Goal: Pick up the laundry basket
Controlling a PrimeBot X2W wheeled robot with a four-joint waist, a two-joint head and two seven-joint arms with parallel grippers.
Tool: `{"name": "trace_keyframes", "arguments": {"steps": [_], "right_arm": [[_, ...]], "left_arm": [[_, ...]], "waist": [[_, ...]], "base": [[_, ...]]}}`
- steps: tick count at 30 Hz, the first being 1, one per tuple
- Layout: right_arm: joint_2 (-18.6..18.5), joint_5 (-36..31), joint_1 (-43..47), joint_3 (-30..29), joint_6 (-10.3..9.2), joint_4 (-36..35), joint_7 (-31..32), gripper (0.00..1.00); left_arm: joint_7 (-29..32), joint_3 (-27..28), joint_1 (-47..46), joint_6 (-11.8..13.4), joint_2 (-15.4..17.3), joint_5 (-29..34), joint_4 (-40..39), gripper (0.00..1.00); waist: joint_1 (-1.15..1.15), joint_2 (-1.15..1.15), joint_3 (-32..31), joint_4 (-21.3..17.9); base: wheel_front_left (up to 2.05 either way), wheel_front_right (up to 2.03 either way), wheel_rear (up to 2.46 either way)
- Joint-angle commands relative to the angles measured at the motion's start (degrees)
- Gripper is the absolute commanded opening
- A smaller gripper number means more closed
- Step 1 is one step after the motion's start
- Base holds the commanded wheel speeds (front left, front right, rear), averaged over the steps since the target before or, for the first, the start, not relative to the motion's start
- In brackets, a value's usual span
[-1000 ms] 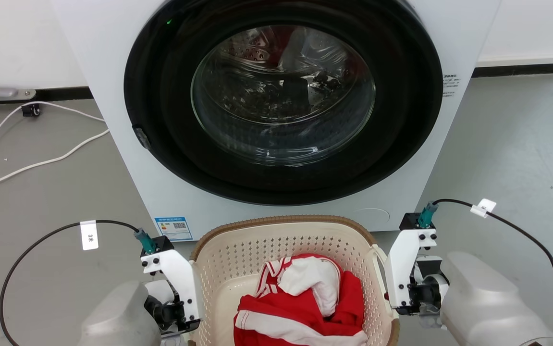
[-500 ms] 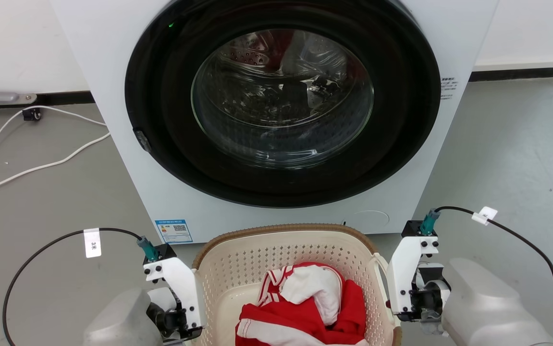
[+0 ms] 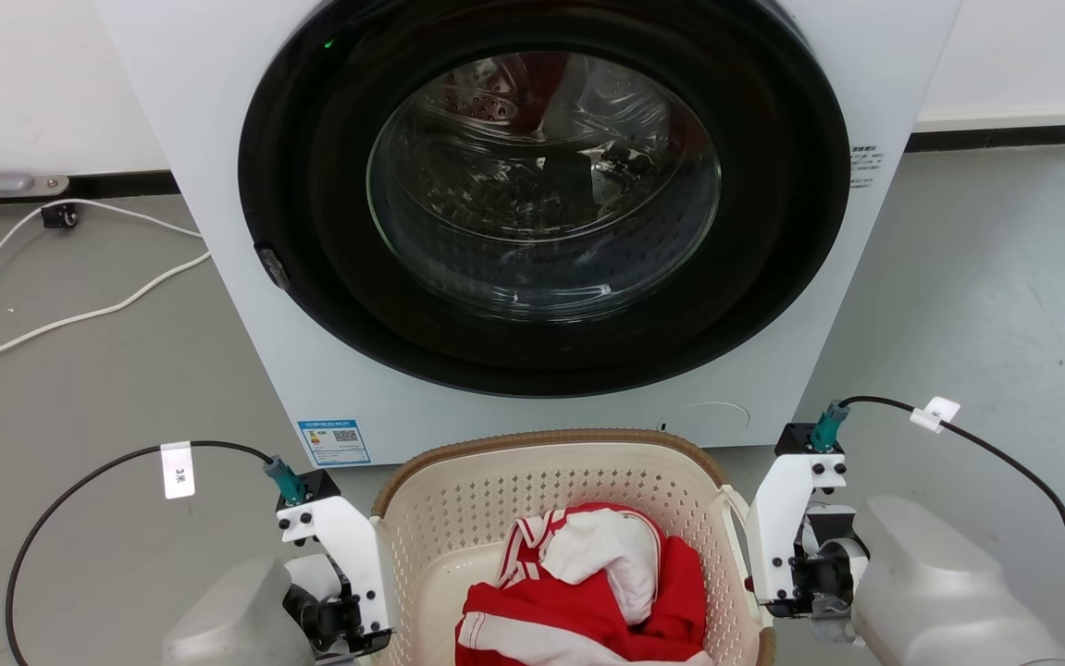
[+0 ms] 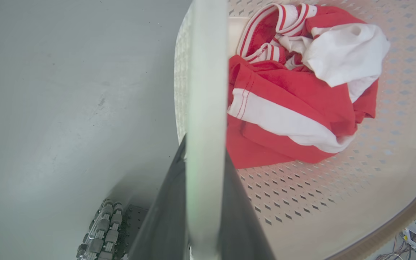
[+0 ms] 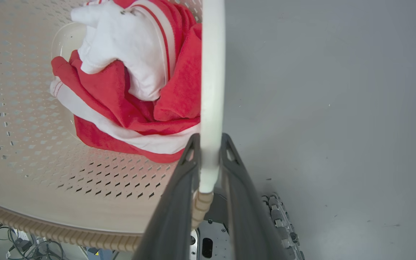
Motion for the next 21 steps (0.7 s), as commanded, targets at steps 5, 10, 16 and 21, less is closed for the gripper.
{"name": "trace_keyframes", "arguments": {"steps": [5, 10, 16, 21], "right_arm": [[2.8, 1.1, 0.1, 0.2, 0.85, -1.1, 0.1, 0.0], [2.9, 1.5, 0.1, 0.5, 0.85, -1.1, 0.3, 0.0], [2.9, 2.2, 0.0, 1.0, 0.85, -1.3, 0.6, 0.0], [2.9, 2.7, -0.2, 1.4, 0.85, -1.3, 1.0, 0.0]], "left_arm": [[-0.5, -0.4, 0.2, -0.9, -2.8, -1.4, -2.0, 0.0], [-0.7, -0.7, 0.3, -0.9, -2.8, -2.0, -1.9, 0.0], [-0.6, -1.2, 0.3, -0.9, -2.8, -2.6, -1.9, 0.0], [-0.3, -1.6, 0.1, -0.9, -2.8, -3.0, -1.8, 0.0]], "waist": [[0.0, 0.0, 0.0, 0.0], [0.0, 0.0, 0.0, -0.1], [0.0, 0.0, 0.0, -0.3], [0.0, 0.0, 0.1, -0.3]], "base": [[0.0, 0.0, 0.0], [0.0, 0.0, 0.0], [0.0, 0.0, 0.0], [0.0, 0.0, 0.0]]}}
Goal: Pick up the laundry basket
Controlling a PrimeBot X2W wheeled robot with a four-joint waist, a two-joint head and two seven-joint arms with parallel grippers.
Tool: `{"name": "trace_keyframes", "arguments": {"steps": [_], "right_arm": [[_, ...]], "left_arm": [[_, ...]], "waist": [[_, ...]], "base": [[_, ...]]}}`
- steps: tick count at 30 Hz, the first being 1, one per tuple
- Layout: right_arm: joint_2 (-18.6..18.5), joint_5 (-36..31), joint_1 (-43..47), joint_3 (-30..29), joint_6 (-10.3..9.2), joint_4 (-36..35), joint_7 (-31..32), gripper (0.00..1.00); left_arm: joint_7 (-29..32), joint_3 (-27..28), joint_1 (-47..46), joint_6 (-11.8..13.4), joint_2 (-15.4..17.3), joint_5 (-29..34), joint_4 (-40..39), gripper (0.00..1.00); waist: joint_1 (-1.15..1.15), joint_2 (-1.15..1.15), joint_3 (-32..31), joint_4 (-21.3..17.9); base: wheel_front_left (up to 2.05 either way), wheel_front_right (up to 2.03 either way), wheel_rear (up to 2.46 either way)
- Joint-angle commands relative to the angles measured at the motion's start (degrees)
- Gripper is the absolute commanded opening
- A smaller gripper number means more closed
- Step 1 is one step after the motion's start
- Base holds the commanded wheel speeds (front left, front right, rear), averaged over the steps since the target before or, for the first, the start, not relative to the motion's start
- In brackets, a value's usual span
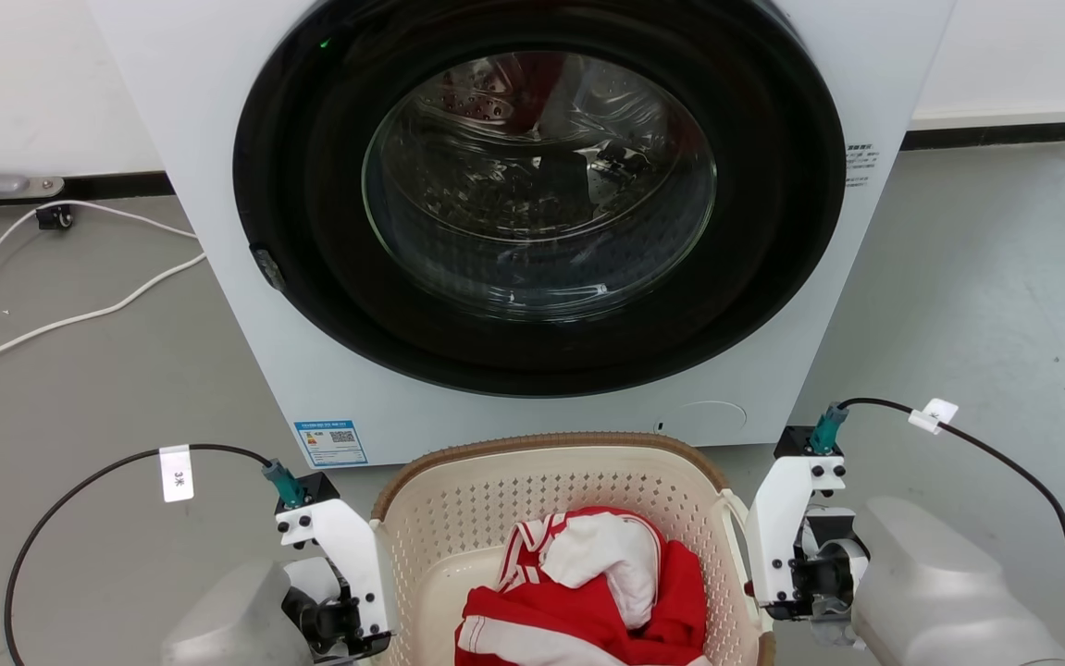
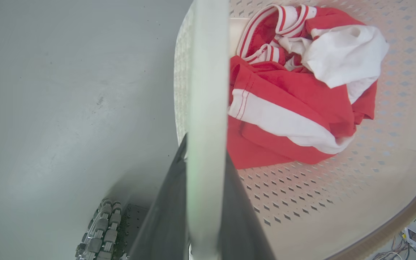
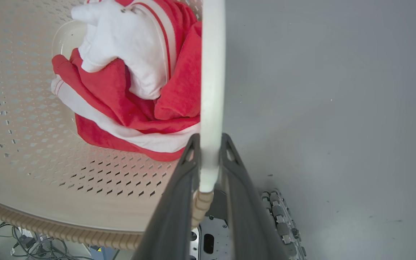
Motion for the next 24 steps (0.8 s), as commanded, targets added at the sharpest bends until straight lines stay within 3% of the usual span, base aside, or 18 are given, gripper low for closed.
{"name": "trace_keyframes", "arguments": {"steps": [1, 24], "right_arm": [[3.0, 1.0, -0.2, 0.1, 0.85, -1.3, 0.4, 0.0], [3.1, 3.4, -0.3, 1.0, 0.85, -1.2, 3.2, 0.0]], "left_arm": [[0.0, -0.1, -0.1, -0.9, -3.1, -1.1, -1.6, 0.0], [-0.5, -1.3, -0.1, -0.9, -3.0, -2.8, -0.9, 0.0]], "waist": [[0.0, 0.0, 0.0, 0.0], [0.0, 0.0, -0.1, -0.3]], "base": [[0.0, 0.0, 0.0], [0.0, 0.0, 0.0]]}}
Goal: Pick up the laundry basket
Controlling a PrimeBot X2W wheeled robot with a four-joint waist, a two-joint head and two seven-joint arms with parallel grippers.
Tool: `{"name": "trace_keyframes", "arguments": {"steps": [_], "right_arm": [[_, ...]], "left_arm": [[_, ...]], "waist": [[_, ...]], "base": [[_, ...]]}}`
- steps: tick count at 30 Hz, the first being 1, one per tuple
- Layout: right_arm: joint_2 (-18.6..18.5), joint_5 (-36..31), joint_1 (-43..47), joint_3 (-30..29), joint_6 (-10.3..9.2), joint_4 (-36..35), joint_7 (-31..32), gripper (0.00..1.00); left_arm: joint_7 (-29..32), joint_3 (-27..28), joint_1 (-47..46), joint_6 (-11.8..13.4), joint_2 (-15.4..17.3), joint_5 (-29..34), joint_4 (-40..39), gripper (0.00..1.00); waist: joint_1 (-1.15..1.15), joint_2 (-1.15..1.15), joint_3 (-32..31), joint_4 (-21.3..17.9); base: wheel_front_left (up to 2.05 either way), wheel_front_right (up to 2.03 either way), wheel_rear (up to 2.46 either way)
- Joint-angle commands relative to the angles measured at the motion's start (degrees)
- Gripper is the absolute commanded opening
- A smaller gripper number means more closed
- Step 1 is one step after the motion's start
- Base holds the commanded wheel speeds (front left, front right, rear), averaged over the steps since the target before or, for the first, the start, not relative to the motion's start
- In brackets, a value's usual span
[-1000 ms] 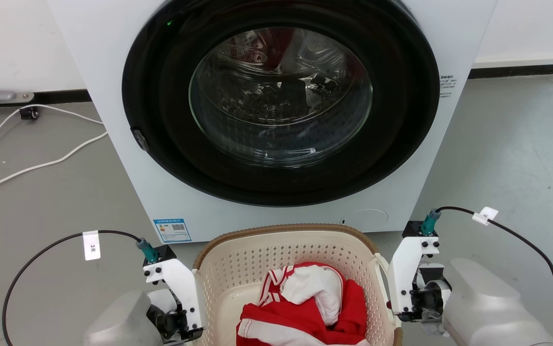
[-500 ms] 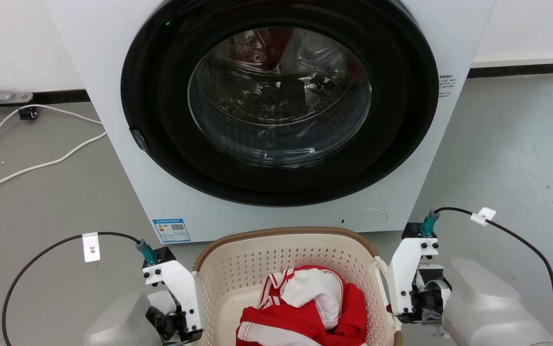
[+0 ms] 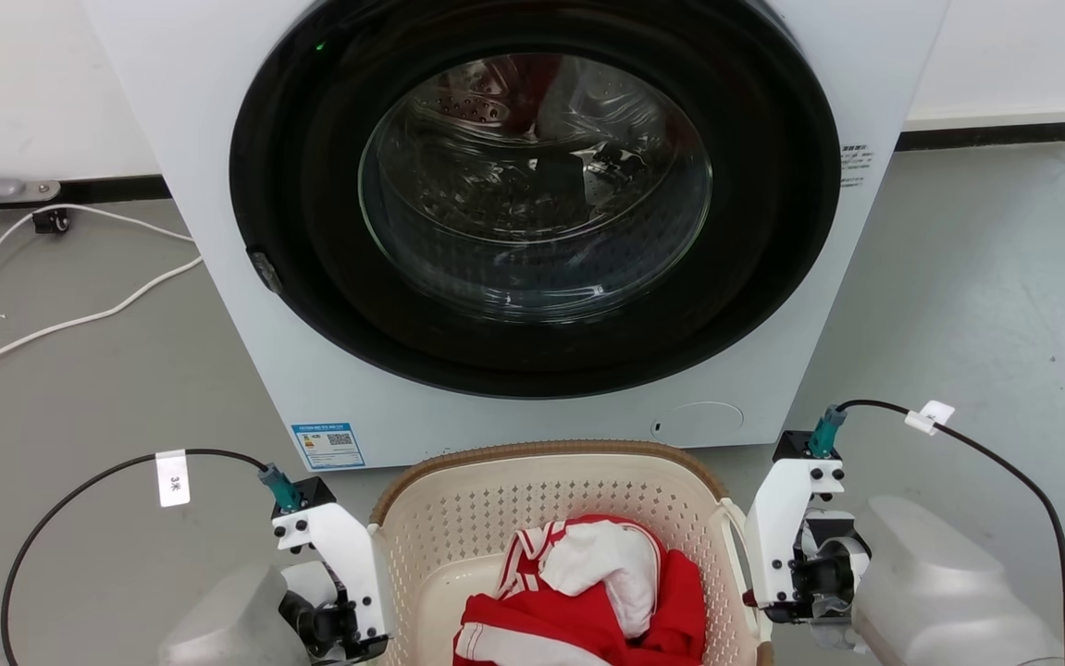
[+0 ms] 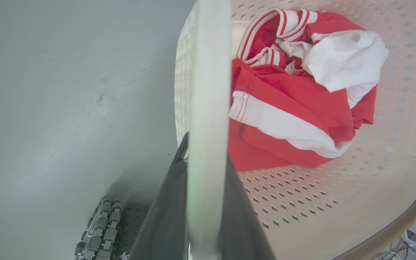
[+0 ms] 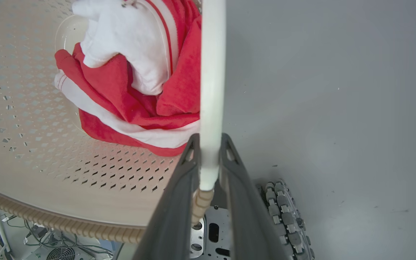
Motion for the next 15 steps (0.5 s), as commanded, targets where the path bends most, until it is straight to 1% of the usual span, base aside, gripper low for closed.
{"name": "trace_keyframes", "arguments": {"steps": [1, 15], "right_arm": [[3.2, 1.0, -0.1, -0.1, 0.85, -1.2, 0.4, 0.0], [3.2, 1.8, 0.1, 0.4, 0.85, -1.2, 1.0, 0.0]], "left_arm": [[-0.4, 0.1, -0.1, -0.9, -3.1, -0.9, -1.6, 0.0], [-0.4, -0.7, 0.3, -0.9, -3.2, -2.1, -1.6, 0.0]], "waist": [[0.0, 0.0, 0.0, 0.0], [0.0, 0.0, -0.1, -0.1]], "base": [[0.0, 0.0, 0.0], [0.0, 0.0, 0.0]]}}
